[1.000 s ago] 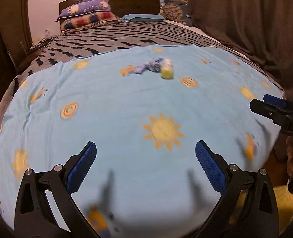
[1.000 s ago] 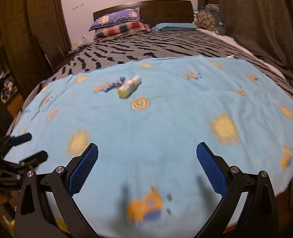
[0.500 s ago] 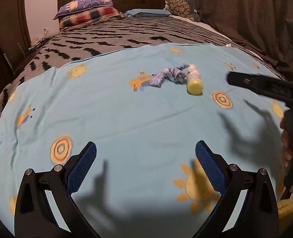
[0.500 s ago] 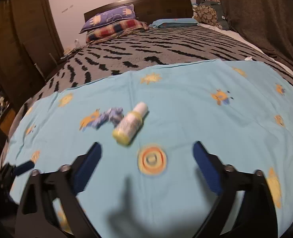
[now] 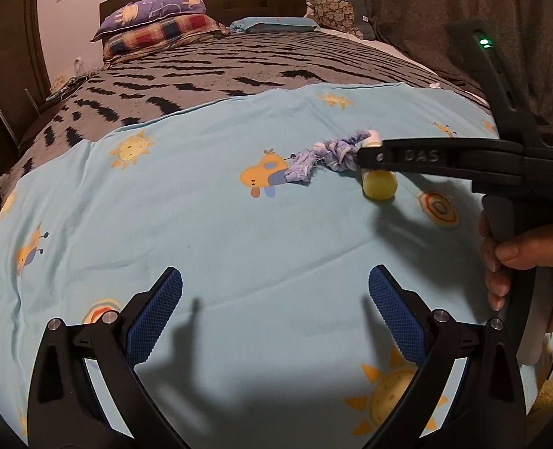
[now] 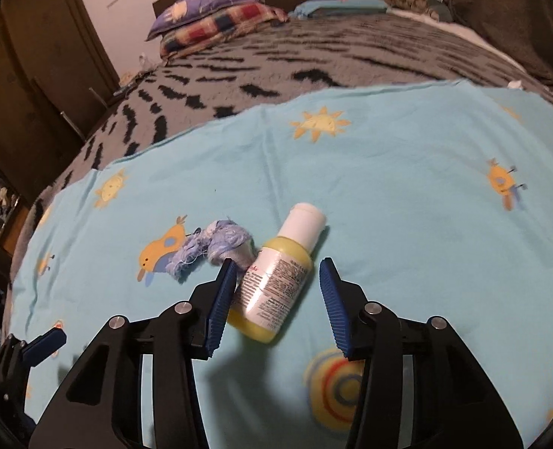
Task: Collect trash
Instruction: 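Grasp the yellow lotion bottle with the right tool while the left tool grasps the blue cloth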
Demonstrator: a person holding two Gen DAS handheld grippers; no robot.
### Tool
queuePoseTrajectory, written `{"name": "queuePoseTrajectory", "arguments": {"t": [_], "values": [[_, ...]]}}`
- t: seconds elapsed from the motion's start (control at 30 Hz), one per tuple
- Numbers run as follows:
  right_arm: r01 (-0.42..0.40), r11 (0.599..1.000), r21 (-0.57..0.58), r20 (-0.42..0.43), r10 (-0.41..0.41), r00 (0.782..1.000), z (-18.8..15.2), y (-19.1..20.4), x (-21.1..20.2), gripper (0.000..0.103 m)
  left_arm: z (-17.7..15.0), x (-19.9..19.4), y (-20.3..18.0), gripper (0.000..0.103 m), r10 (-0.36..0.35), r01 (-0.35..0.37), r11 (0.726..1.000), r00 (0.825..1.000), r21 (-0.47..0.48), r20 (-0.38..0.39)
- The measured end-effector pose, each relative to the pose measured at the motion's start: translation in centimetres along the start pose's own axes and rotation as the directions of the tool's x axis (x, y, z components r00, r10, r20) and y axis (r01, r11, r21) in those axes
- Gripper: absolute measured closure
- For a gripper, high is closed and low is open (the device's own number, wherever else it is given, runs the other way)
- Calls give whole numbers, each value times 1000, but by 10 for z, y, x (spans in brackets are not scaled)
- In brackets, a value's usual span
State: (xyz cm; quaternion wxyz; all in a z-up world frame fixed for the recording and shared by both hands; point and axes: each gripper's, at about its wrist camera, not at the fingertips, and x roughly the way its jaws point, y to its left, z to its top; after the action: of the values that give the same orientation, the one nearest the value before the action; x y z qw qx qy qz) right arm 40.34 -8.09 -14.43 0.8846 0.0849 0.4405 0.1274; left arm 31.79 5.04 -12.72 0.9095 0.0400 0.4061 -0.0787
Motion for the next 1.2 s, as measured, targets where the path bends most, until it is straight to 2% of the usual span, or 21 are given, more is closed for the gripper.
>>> {"name": "queuePoseTrajectory", "arguments": {"t": [0.07,0.23,0.43,0.5,0.63,0.77,0.8,0.87,0.9,1.03,1.2], "values": [[2,1000,4,-16,-2,1000,2,0,9,56,1,3,1,8,-2,2,1000,1000,-2,-2],[15,1000,-24,3,-15,1000,7,-5,-1,70,7,10,-3,8,-14,14,1000,1000,2,-3],[41,997,-62,35,-39,999,8,-27,-23,71,28,32,-11,9,-24,25,1000,1000,19,-17],[55,996,-75,43,-52,998,7,-34,-29,71,36,40,-12,12,-19,19,1000,1000,22,-16],[58,996,-74,39,-55,998,3,-45,-32,71,55,58,-14,26,-22,23,999,1000,25,-22],[45,996,-74,36,-43,998,-2,-52,-32,71,66,74,-16,55,-50,50,999,998,17,-34],[41,996,-74,36,-38,999,-2,-53,-33,71,68,78,-18,59,-61,61,998,997,15,-39],[37,996,-77,37,-34,999,-4,-53,-34,71,70,82,-20,80,-74,74,997,996,19,-44],[34,996,-79,38,-31,999,-5,-53,-36,71,71,83,-21,87,-75,76,997,996,24,-44],[28,996,-80,38,-25,999,-13,-53,-46,71,69,72,-24,89,-69,70,997,997,20,-28],[24,996,-80,57,-19,998,-31,-53,-77,71,57,36,-37,90,-64,64,997,998,51,-6]]}}
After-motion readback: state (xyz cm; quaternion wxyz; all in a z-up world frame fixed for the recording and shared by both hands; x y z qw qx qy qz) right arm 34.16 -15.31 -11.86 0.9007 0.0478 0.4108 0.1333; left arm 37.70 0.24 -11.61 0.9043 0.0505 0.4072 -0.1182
